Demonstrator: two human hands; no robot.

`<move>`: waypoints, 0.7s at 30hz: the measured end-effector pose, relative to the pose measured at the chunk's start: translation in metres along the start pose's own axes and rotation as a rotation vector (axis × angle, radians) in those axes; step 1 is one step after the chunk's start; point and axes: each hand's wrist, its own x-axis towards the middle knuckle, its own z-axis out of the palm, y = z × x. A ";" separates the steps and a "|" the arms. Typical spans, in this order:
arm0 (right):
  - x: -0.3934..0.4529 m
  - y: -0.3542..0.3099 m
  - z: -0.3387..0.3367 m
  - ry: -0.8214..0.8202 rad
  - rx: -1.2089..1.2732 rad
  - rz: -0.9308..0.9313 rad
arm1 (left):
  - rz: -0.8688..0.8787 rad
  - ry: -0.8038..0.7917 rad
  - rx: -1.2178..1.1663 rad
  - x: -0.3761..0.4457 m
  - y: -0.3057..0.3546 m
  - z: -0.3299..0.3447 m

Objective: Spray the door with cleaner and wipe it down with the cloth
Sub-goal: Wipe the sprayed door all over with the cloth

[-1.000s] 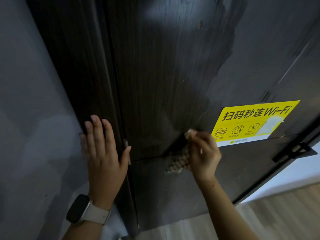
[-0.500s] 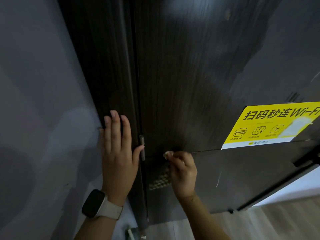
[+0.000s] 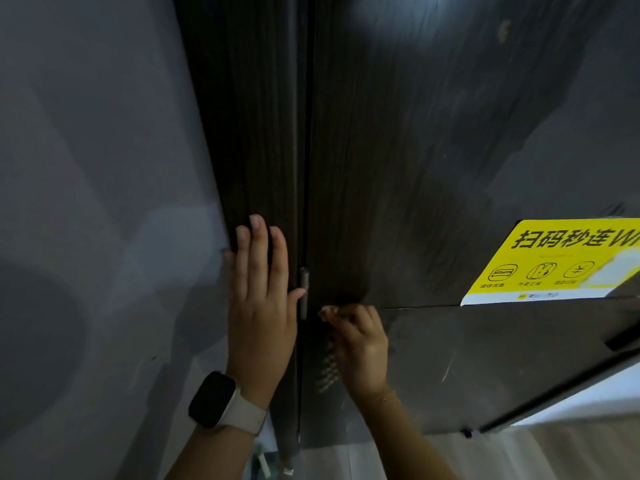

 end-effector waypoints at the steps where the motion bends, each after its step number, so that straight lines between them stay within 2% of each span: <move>1: 0.009 -0.005 -0.004 0.026 0.022 -0.007 | 0.001 -0.002 0.004 0.000 -0.001 0.000; 6: 0.091 -0.037 -0.032 0.354 0.129 -0.086 | -0.010 0.011 -0.046 0.001 0.001 0.001; 8: 0.093 -0.036 -0.031 0.328 0.115 -0.118 | -0.011 0.003 -0.039 0.001 0.002 0.000; 12: 0.054 -0.013 -0.025 0.135 0.056 -0.169 | -0.018 0.020 -0.032 -0.001 0.003 -0.002; 14: 0.050 -0.008 -0.029 0.120 0.044 -0.132 | -0.054 0.025 -0.089 0.000 0.009 -0.004; 16: 0.059 -0.008 -0.043 0.180 0.073 -0.027 | -0.112 0.032 -0.167 0.000 0.020 -0.008; 18: 0.081 -0.005 -0.066 0.298 0.096 0.059 | -0.155 0.033 -0.203 0.001 0.034 -0.015; 21: 0.122 0.012 -0.112 0.475 0.057 0.154 | -0.070 0.032 -0.205 0.011 0.058 -0.024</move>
